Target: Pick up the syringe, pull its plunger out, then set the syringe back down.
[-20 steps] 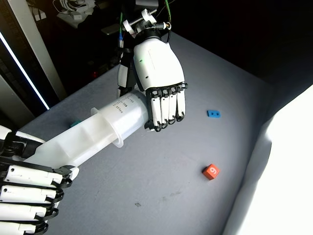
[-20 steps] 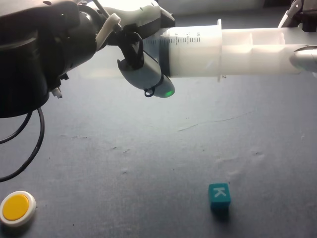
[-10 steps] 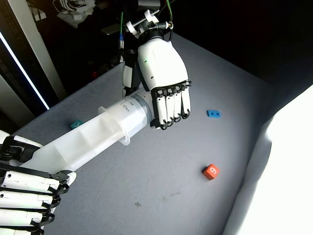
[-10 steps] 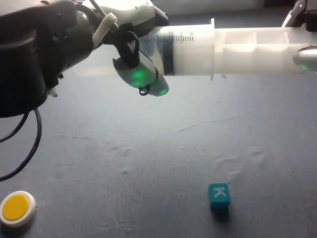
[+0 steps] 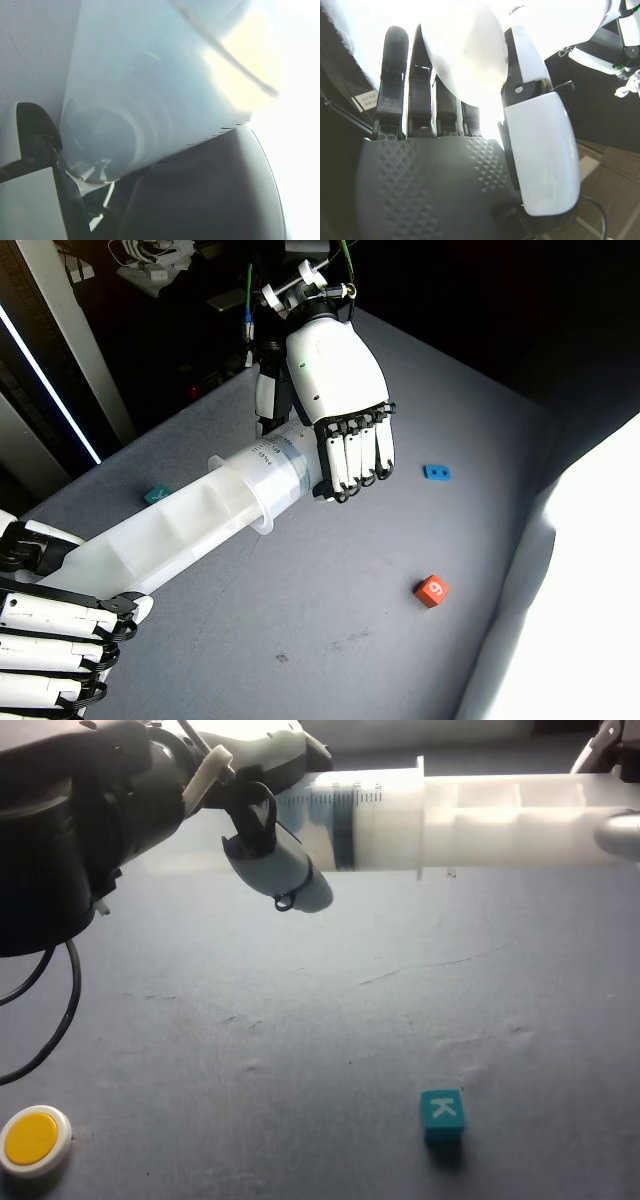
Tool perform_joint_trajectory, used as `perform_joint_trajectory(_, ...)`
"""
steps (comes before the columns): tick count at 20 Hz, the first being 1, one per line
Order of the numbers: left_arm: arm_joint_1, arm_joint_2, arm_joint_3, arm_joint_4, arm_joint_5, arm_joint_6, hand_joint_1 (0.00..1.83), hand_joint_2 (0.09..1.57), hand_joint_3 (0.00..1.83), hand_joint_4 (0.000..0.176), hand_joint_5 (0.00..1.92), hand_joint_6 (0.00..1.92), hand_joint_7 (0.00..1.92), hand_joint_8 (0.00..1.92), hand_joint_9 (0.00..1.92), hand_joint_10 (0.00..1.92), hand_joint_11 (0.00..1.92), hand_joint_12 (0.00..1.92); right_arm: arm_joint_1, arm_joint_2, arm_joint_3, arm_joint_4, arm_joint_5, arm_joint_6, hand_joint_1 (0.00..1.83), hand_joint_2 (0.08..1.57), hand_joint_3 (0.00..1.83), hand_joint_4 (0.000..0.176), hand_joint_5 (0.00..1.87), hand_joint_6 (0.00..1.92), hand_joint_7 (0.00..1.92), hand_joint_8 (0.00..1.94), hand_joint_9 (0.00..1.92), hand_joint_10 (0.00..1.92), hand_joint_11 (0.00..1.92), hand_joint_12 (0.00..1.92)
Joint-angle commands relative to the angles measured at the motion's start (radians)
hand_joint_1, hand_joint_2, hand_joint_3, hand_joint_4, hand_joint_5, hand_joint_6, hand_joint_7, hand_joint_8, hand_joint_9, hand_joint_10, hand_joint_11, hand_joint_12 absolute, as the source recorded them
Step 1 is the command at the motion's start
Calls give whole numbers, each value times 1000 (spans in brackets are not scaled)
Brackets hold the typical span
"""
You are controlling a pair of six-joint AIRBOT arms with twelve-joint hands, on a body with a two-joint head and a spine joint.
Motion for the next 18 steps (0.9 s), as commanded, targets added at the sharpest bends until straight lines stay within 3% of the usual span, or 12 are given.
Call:
perform_joint_trajectory(1, -6, 14, 11, 63, -43, 2, 1113, 1293, 1, 17, 660, 1454, 668, 1531, 545, 1289, 335, 1605, 11, 14, 4, -16, 109, 4, 480, 1137, 0, 0, 114, 42, 164, 56, 182, 83, 1, 683)
perform_joint_trajectory(2, -6, 14, 11, 63, -44, 2, 1113, 1294, 1, 17, 661, 1452, 665, 1538, 543, 1291, 333, 1603, 11, 14, 4, -17, 109, 4, 468, 1105, 0, 0, 86, 10, 139, 15, 164, 29, 0, 596)
perform_joint_trajectory(3, -6, 14, 12, 63, -44, 2, 1116, 1289, 0, 14, 660, 1445, 682, 1523, 553, 1297, 346, 1609, 11, 14, 4, -19, 109, 4, 570, 987, 0, 0, 84, 2, 142, 4, 162, 9, 0, 538)
perform_joint_trajectory(5, -6, 14, 12, 63, -45, 2, 1117, 1288, 0, 14, 660, 1442, 686, 1519, 556, 1299, 349, 1610, 11, 13, 4, -24, 109, 7, 598, 954, 0, 0, 84, 1, 143, 2, 162, 4, 0, 521)
perform_joint_trajectory(8, -6, 14, 11, 63, -45, 2, 1117, 1286, 1, 20, 667, 1452, 681, 1504, 558, 1274, 346, 1575, 10, 12, 4, -27, 109, 7, 490, 778, 0, 0, 2, 0, 54, 3, 69, 3, 0, 304)
perform_joint_trajectory(12, -8, 15, 11, 63, -45, 2, 1115, 1287, 0, 23, 668, 1471, 677, 1494, 565, 1288, 367, 1579, 7, 10, 3, -45, 110, 7, 485, 762, 0, 0, 0, 0, 40, 0, 47, 0, 0, 244)
perform_joint_trajectory(15, -2, 16, 11, 63, -45, 2, 1120, 1285, 0, 11, 659, 1433, 694, 1508, 556, 1280, 346, 1610, 6, 10, 3, -48, 110, 7, 458, 767, 0, 0, 0, 0, 33, 0, 41, 1, 0, 231)
perform_joint_trajectory(18, 21, 19, 7, 75, -44, -19, 1111, 1294, 2, 22, 646, 1507, 675, 1490, 544, 1292, 343, 1599, 2, 9, 2, -56, 112, 7, 498, 796, 5, 0, 0, 0, 32, 3, 47, 3, 0, 231)
